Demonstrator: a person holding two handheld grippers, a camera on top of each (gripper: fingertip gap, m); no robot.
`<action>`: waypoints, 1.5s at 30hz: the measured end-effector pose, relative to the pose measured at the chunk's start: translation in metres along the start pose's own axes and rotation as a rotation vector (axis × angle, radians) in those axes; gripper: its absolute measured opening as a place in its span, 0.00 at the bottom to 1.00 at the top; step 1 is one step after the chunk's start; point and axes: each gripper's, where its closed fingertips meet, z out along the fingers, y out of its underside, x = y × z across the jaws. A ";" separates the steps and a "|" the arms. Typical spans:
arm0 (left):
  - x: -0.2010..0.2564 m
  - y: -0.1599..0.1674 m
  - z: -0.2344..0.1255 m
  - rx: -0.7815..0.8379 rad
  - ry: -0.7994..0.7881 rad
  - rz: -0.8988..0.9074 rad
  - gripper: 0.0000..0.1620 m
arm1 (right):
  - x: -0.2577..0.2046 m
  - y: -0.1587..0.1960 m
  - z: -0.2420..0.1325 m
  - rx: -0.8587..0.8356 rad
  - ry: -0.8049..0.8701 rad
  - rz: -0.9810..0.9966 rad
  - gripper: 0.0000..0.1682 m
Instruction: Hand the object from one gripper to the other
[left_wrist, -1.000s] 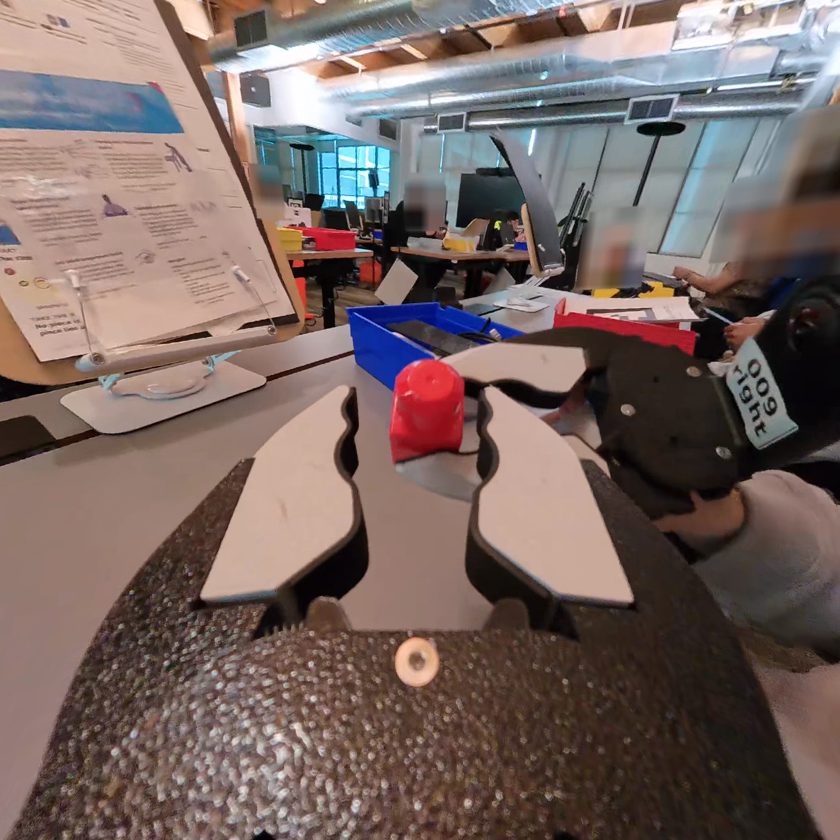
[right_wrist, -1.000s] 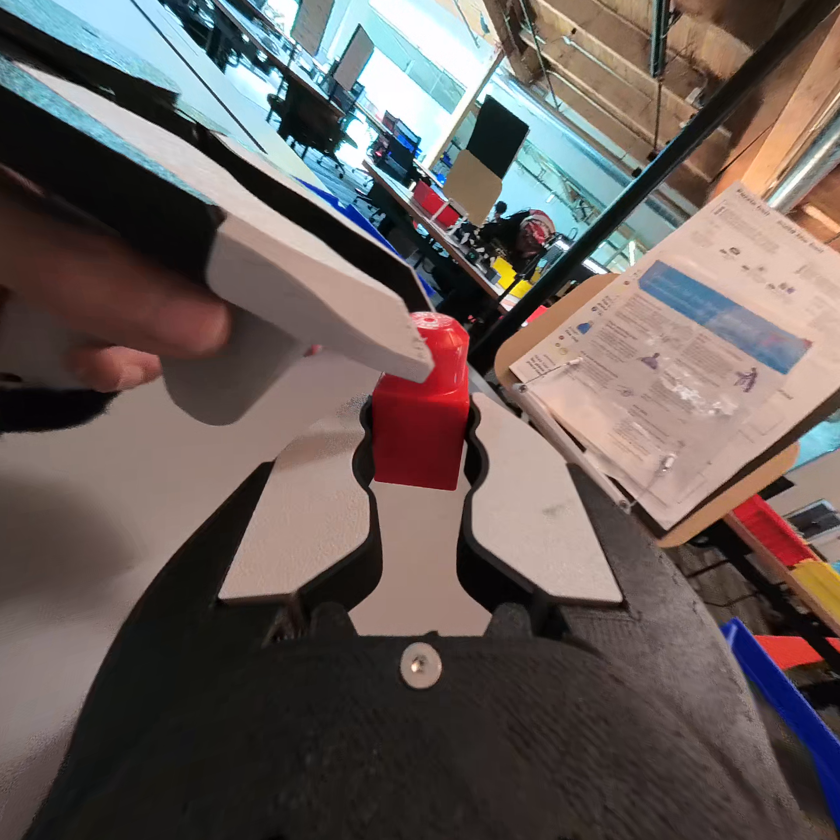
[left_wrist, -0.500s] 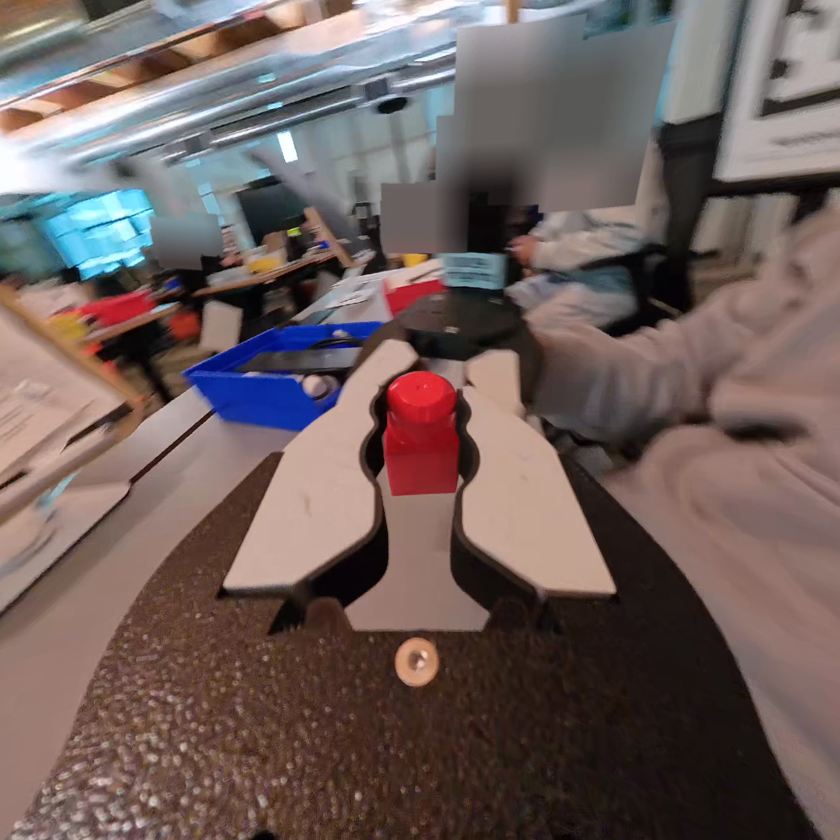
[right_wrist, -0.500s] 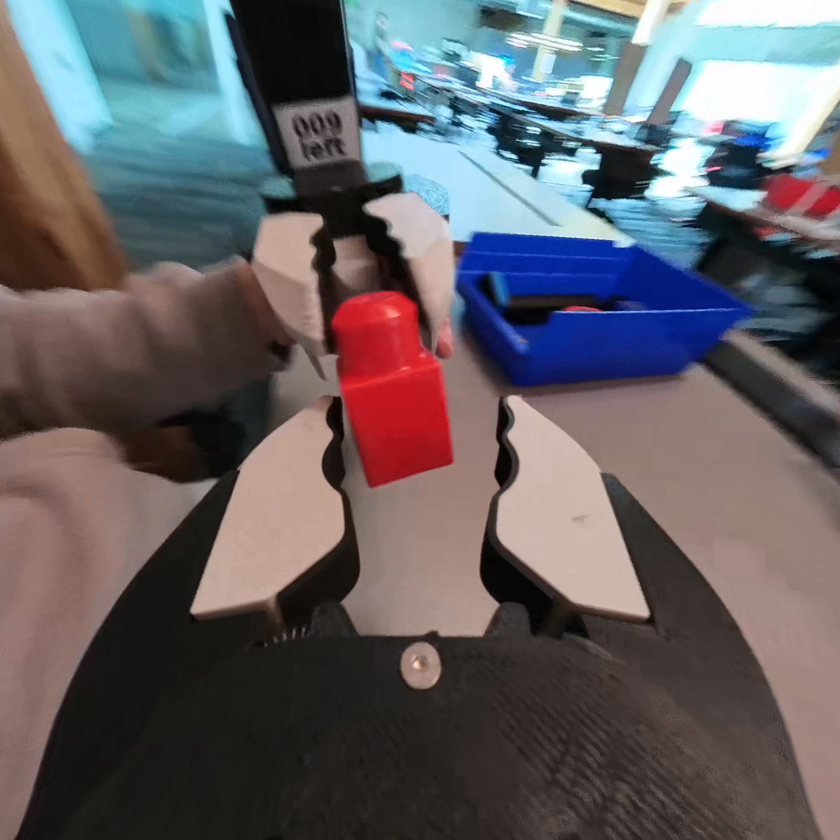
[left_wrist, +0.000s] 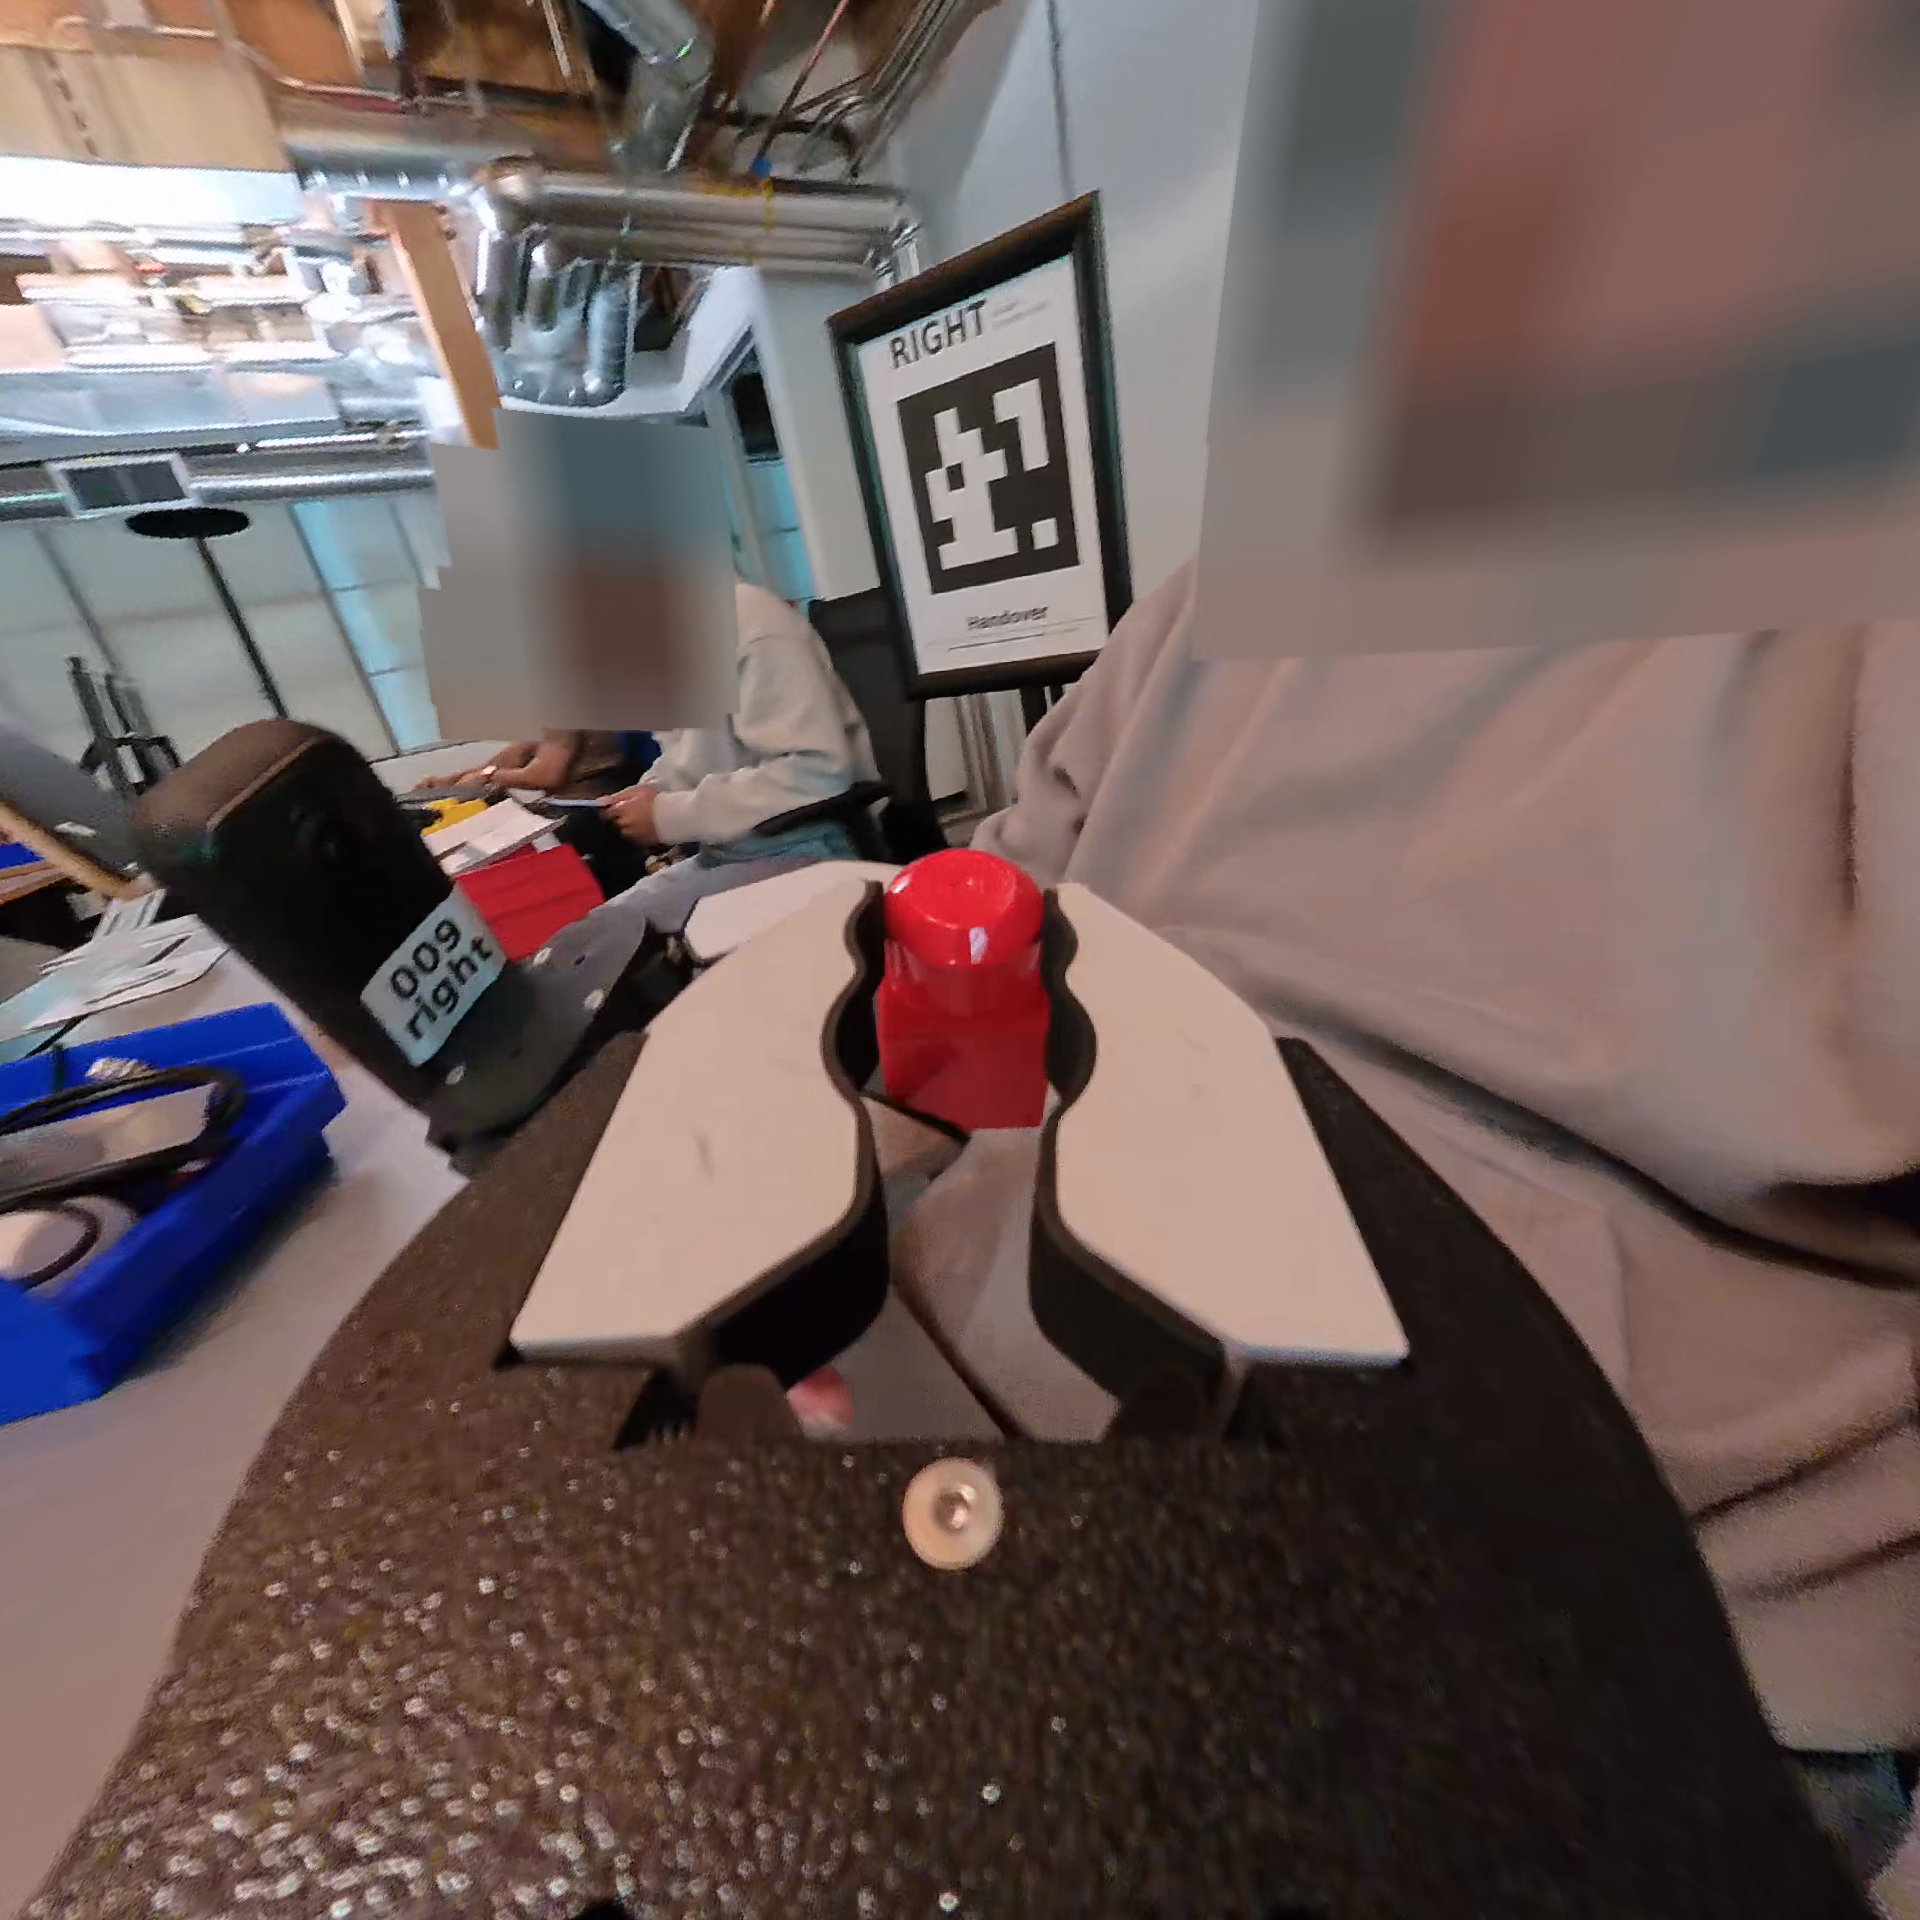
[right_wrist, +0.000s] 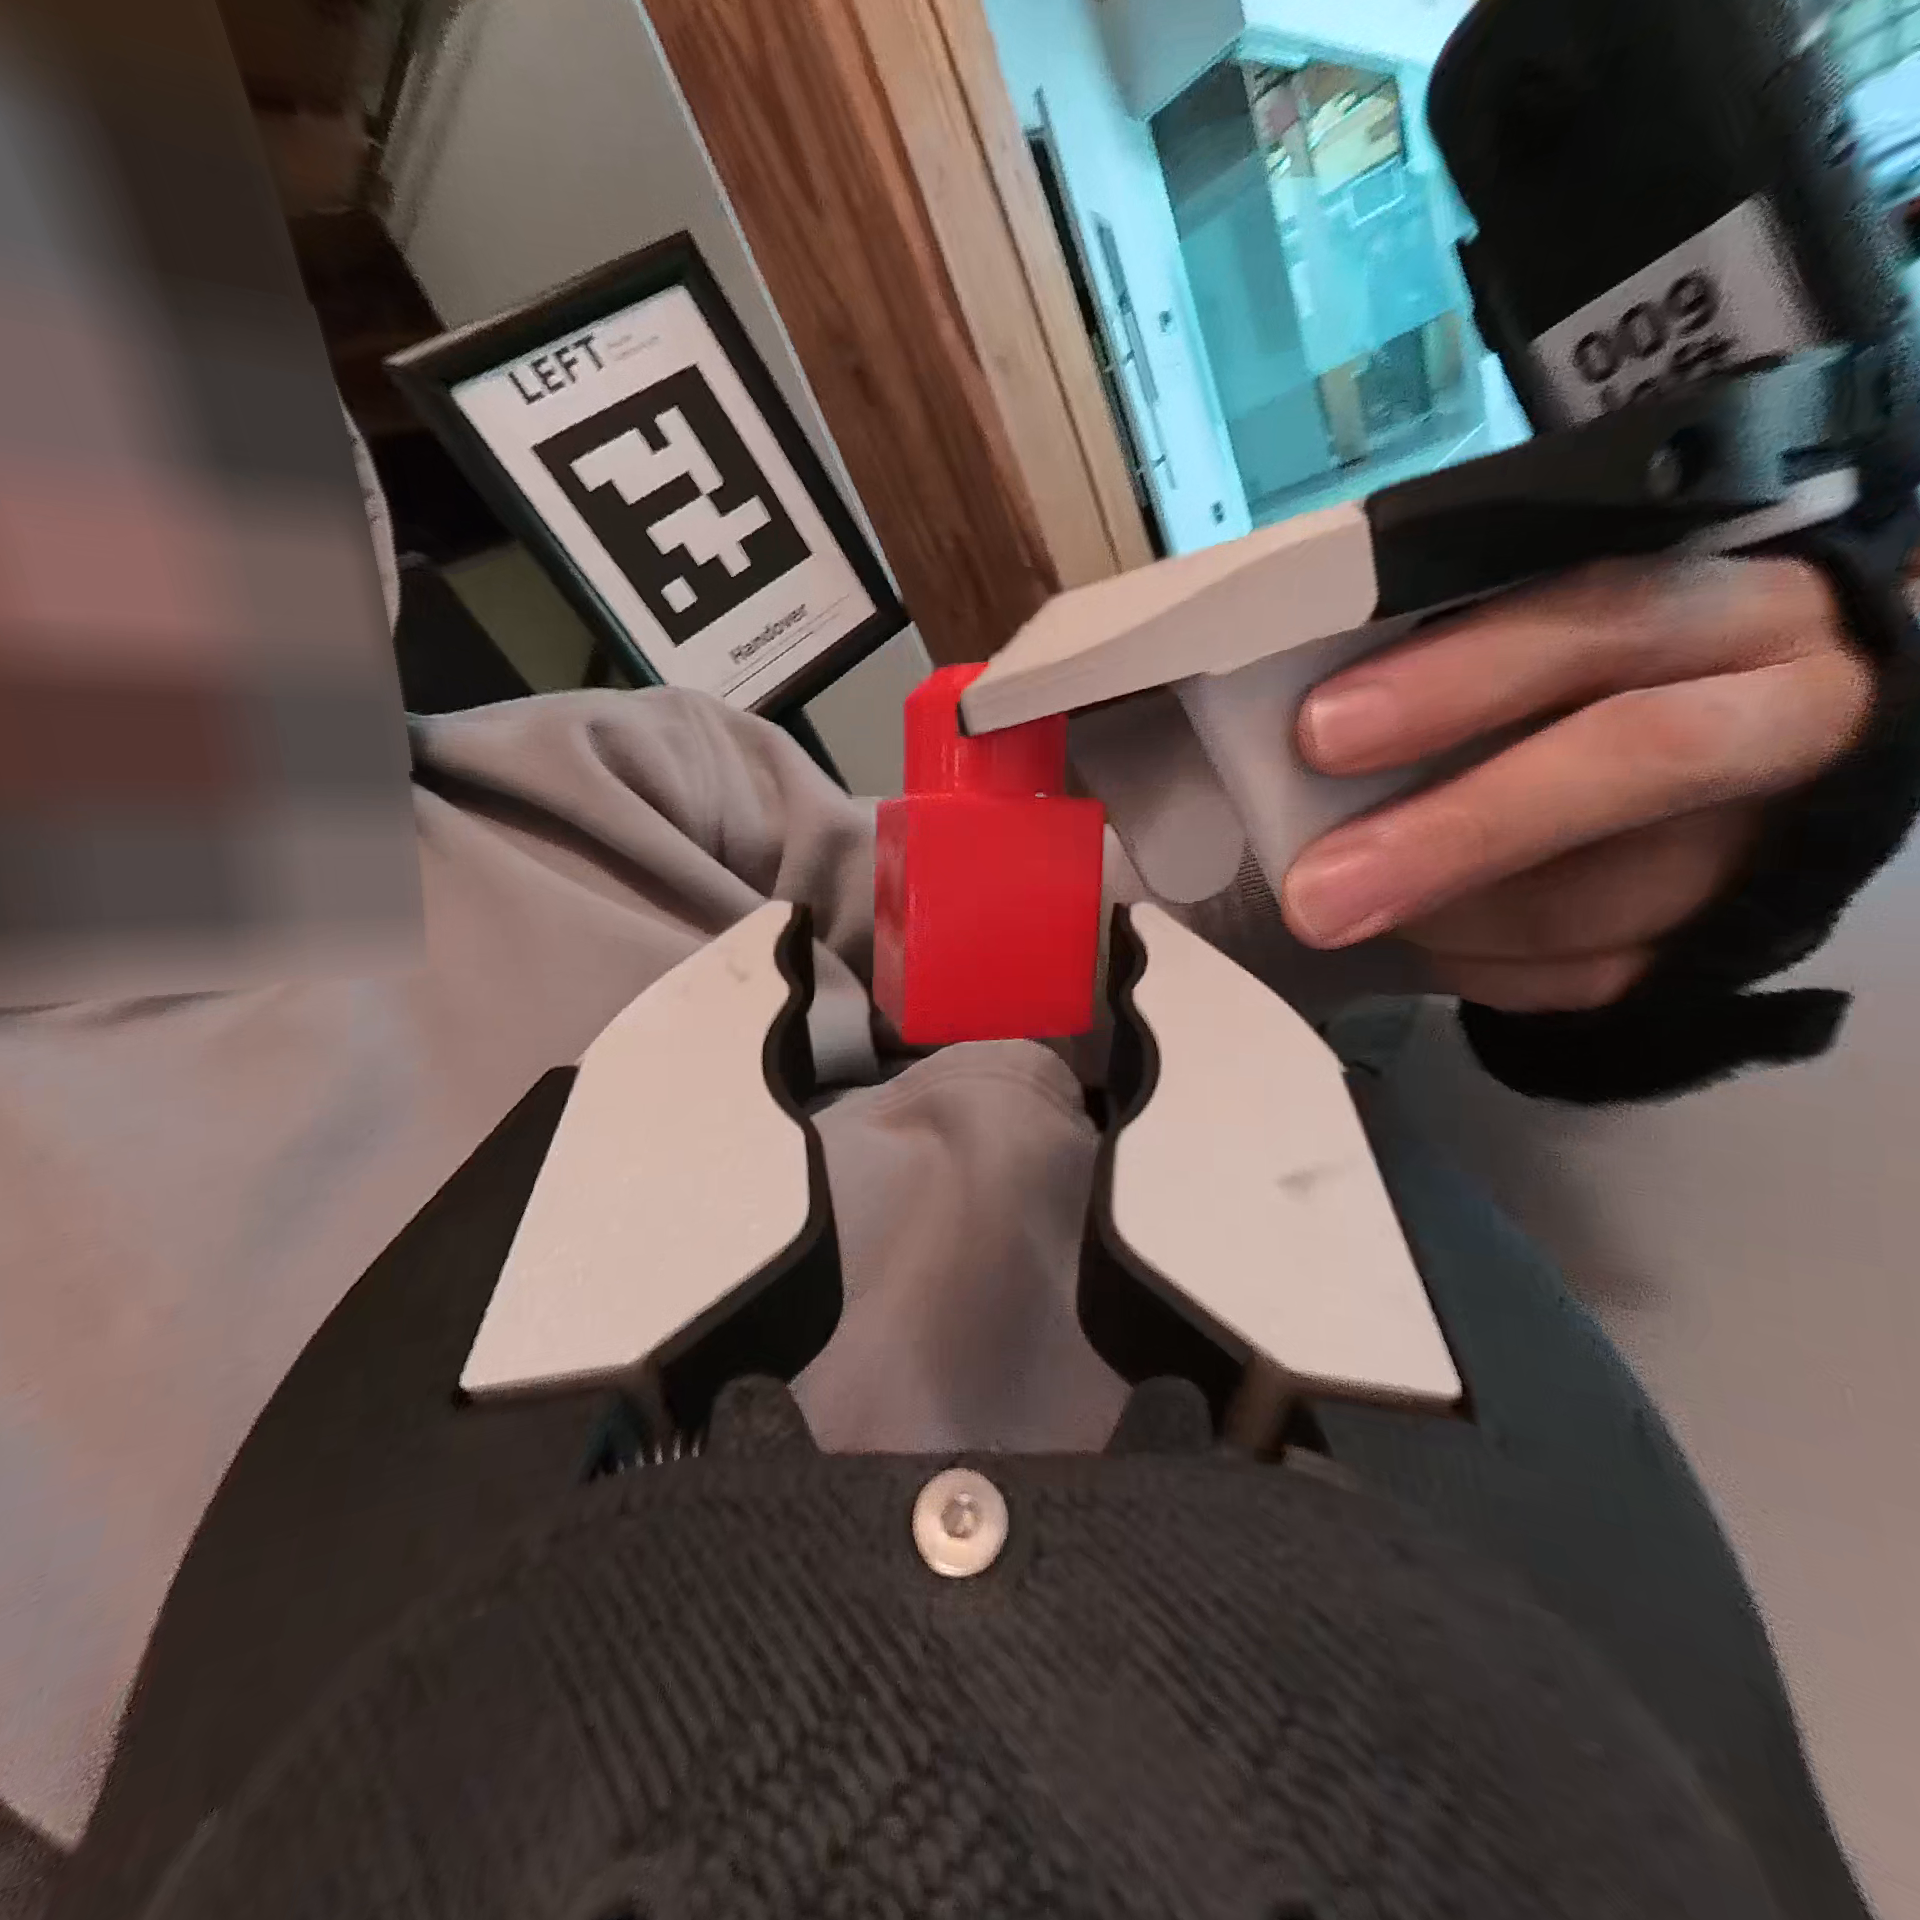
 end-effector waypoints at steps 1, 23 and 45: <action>0.002 0.001 0.003 0.008 0.020 -0.006 0.17 | -0.001 0.005 0.003 -0.022 -0.018 0.008 0.31; -0.096 0.016 -0.063 -0.182 -0.740 0.088 0.20 | 0.073 -0.069 -0.200 0.085 1.305 -0.223 0.22; -0.114 0.046 -0.090 -0.355 -0.891 0.046 0.18 | -0.025 0.007 -0.531 0.261 2.317 -0.019 0.23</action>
